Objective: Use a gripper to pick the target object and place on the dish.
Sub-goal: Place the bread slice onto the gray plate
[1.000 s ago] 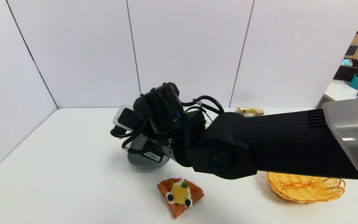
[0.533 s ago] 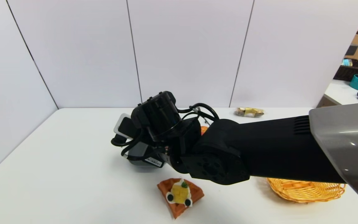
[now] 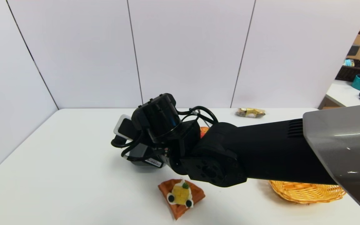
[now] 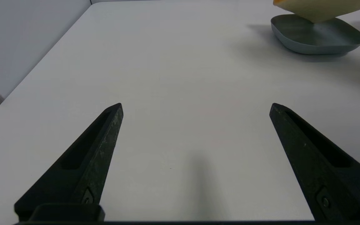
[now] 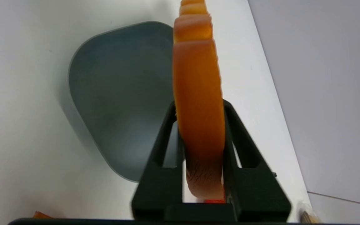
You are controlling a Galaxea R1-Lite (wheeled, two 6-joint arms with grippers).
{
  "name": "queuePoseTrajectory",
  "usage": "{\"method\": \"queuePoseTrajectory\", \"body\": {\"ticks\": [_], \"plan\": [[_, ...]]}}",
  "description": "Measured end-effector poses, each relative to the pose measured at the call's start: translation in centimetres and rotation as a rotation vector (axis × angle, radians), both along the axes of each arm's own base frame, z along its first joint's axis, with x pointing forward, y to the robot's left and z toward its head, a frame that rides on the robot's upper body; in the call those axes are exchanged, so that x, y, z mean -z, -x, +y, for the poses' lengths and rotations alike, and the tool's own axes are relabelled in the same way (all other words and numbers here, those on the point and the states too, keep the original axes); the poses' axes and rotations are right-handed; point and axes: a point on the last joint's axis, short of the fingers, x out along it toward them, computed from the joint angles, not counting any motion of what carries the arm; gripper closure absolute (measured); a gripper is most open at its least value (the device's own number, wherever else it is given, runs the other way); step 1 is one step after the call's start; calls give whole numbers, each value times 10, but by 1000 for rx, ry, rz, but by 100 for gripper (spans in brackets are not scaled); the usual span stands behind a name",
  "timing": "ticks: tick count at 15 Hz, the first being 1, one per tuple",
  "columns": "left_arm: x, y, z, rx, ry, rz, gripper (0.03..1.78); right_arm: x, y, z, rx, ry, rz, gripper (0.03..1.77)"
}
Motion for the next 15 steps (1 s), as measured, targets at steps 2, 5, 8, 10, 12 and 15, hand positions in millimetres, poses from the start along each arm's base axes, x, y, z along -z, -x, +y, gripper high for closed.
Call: {"method": "queuePoseTrajectory", "body": {"ticks": [2,5,8,10,12,15], "plan": [[0,0,0,0,0,0,12,0,0,0,-1,-1,-1,102],[0,0,0,0,0,0,12,0,0,0,1,-3,0,73],[0,0,0,0,0,0,12,-5,3,-1,-4,-14,0,52],[0,0,0,0,0,0,12,-15,10,-3,-17,-23,-4,43],[0,0,0,0,0,0,12,-27,18,-12,-21,-17,4,35],[0,0,0,0,0,0,12,-42,31,-30,-23,-1,16,27]]}}
